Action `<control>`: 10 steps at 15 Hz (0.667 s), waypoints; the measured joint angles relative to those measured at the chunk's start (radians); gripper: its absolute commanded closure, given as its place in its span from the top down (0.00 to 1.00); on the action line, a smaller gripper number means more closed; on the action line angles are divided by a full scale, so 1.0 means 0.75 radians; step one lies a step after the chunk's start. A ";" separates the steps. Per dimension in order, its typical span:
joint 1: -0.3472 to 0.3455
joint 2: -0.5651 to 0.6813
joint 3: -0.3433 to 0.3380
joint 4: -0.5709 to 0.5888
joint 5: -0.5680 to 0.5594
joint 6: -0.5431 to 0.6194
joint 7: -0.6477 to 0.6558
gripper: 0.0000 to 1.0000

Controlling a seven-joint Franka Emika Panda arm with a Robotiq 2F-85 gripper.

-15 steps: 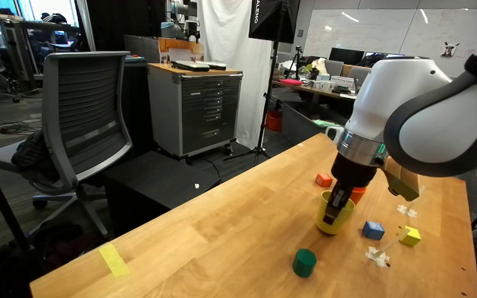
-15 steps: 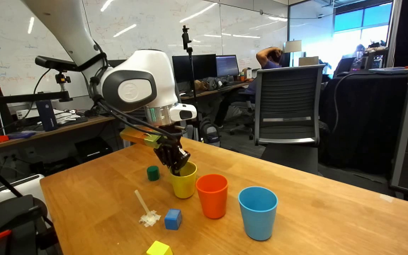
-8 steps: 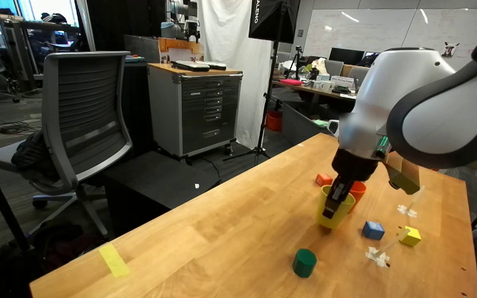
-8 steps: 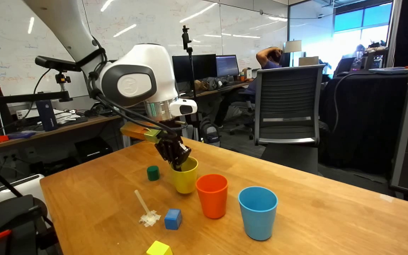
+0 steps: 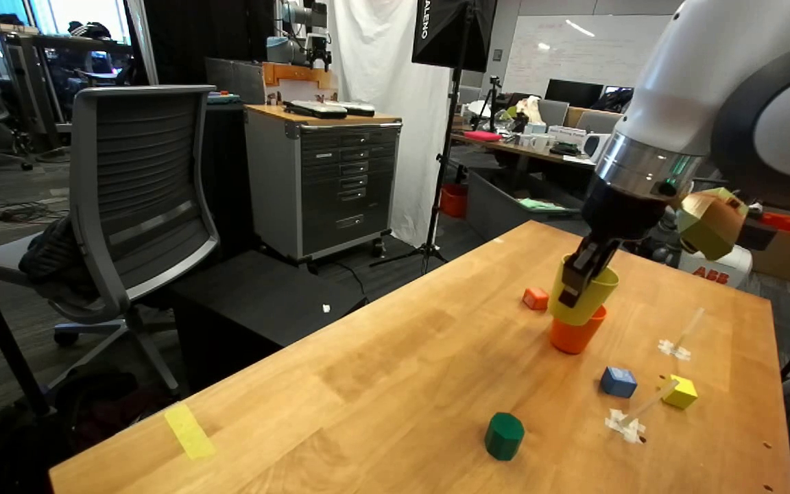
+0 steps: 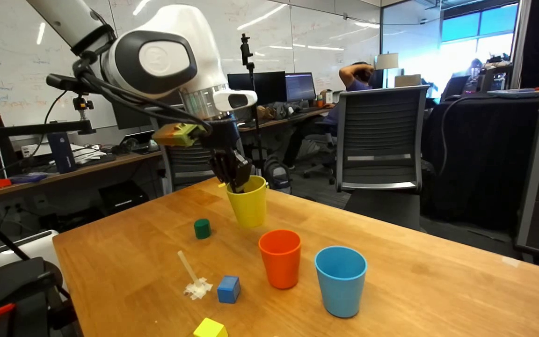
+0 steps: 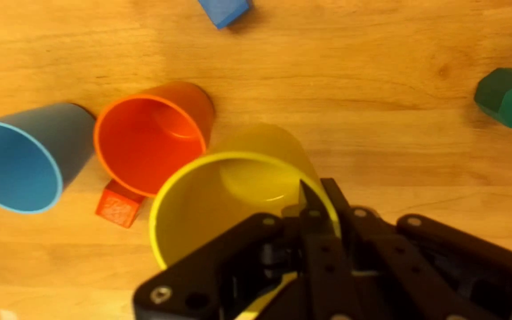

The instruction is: Stack up the cups

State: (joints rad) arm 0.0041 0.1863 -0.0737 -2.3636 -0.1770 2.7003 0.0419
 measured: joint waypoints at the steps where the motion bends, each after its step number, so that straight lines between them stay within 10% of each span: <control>1: 0.005 -0.032 -0.020 -0.005 -0.054 -0.034 0.063 0.01; 10: -0.067 -0.107 -0.063 0.017 -0.166 -0.179 0.214 0.01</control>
State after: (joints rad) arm -0.0459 0.1062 -0.1212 -2.3505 -0.3015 2.5659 0.2022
